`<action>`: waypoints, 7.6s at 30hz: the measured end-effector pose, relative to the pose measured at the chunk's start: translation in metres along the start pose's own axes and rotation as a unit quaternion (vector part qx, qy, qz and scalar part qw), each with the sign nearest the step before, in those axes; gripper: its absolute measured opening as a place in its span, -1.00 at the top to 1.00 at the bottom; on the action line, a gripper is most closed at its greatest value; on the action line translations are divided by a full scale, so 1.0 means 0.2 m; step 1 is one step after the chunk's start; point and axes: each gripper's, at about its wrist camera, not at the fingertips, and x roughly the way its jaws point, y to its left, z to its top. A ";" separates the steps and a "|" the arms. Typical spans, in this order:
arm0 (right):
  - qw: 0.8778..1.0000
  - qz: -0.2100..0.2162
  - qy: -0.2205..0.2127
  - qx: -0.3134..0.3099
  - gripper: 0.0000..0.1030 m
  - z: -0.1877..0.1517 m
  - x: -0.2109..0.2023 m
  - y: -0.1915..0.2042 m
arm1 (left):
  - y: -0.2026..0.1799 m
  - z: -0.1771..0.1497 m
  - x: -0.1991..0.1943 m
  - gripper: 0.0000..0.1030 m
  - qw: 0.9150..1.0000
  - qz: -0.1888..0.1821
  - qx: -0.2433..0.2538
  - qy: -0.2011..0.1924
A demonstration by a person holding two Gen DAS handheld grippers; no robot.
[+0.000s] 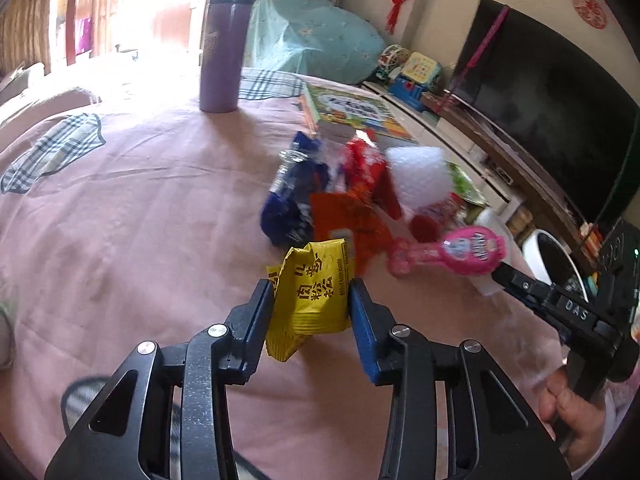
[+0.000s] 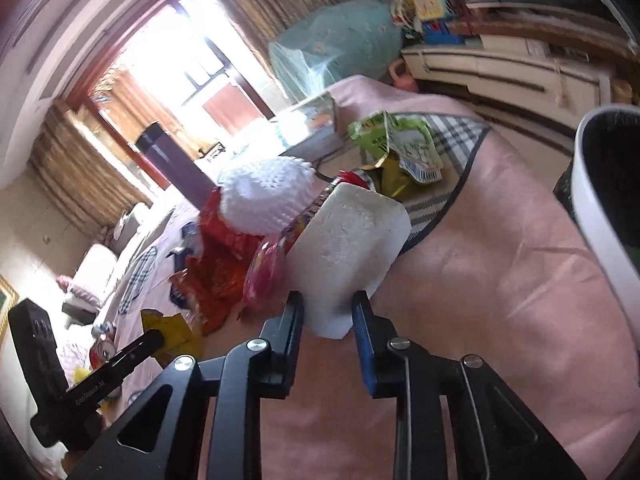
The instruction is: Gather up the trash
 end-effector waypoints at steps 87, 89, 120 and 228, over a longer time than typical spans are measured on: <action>0.991 -0.067 -0.092 0.067 0.52 -0.06 -0.91 -0.77 | -1.28 -0.20 0.12 0.52 0.966 -0.152 0.202 0.047; 0.991 -0.067 -0.091 0.066 0.52 -0.05 -0.92 -0.78 | -1.31 -0.17 0.10 0.52 0.965 -0.158 0.207 0.041; 0.992 -0.096 -0.044 0.068 0.11 0.15 -0.85 -1.00 | -1.63 -0.02 0.33 -0.22 0.957 -0.175 0.222 0.067; 0.997 -0.019 0.019 -0.069 0.19 -0.20 -0.41 -0.17 | -0.37 -0.04 0.09 0.25 0.994 -0.087 0.066 0.025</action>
